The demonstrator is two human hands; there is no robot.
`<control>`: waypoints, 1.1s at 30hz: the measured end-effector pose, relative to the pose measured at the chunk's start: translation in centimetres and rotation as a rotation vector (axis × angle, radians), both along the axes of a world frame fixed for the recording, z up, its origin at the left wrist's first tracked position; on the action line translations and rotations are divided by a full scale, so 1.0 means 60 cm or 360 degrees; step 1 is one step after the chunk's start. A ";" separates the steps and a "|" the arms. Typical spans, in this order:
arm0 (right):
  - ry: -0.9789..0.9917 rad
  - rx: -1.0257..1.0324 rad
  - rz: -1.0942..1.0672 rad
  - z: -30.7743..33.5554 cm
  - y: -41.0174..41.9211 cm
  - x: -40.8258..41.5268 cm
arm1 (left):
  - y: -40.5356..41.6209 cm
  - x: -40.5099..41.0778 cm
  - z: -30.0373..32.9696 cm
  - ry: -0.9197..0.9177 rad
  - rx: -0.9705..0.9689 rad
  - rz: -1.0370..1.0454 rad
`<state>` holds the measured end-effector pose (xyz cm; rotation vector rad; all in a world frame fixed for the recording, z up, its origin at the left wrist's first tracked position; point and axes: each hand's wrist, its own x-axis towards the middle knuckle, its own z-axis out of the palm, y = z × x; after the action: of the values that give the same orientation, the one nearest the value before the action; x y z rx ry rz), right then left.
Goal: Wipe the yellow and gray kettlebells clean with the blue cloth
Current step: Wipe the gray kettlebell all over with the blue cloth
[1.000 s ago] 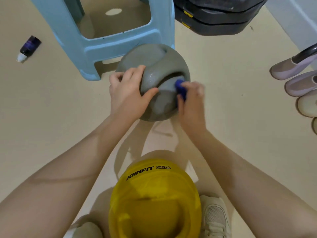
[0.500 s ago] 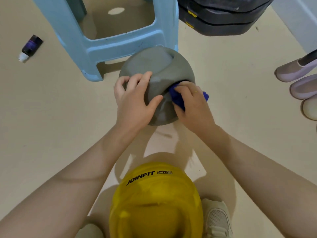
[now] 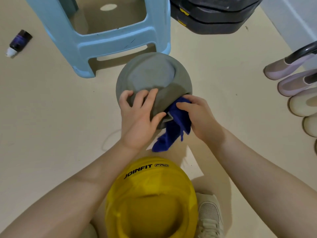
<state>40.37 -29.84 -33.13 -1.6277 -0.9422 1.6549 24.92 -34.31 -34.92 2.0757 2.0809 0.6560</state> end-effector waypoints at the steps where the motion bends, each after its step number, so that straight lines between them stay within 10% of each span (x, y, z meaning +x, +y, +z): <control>1: -0.0118 -0.0004 -0.0128 -0.003 0.004 0.000 | -0.001 -0.002 -0.001 0.0011 0.0005 -0.0002; 5: -0.0315 -0.0029 -0.0673 -0.024 0.011 -0.013 | 0.003 0.001 0.004 -0.0013 -0.0056 -0.0010; 12: -0.0454 0.0348 -0.0072 -0.006 -0.042 -0.038 | -0.008 -0.023 0.010 -0.0017 -0.0039 -0.0091; 24: -0.0618 0.0736 -0.0752 0.016 0.019 -0.012 | -0.005 -0.026 0.021 0.0193 -0.0043 -0.0187; 33: -0.0881 0.1277 0.0088 0.000 0.013 -0.039 | 0.002 -0.038 0.048 -0.0044 -0.0336 -0.0323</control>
<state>38.03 -29.06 -33.11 -1.4701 -1.6600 0.6589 22.63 -34.16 -32.06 2.1055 1.8046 0.4133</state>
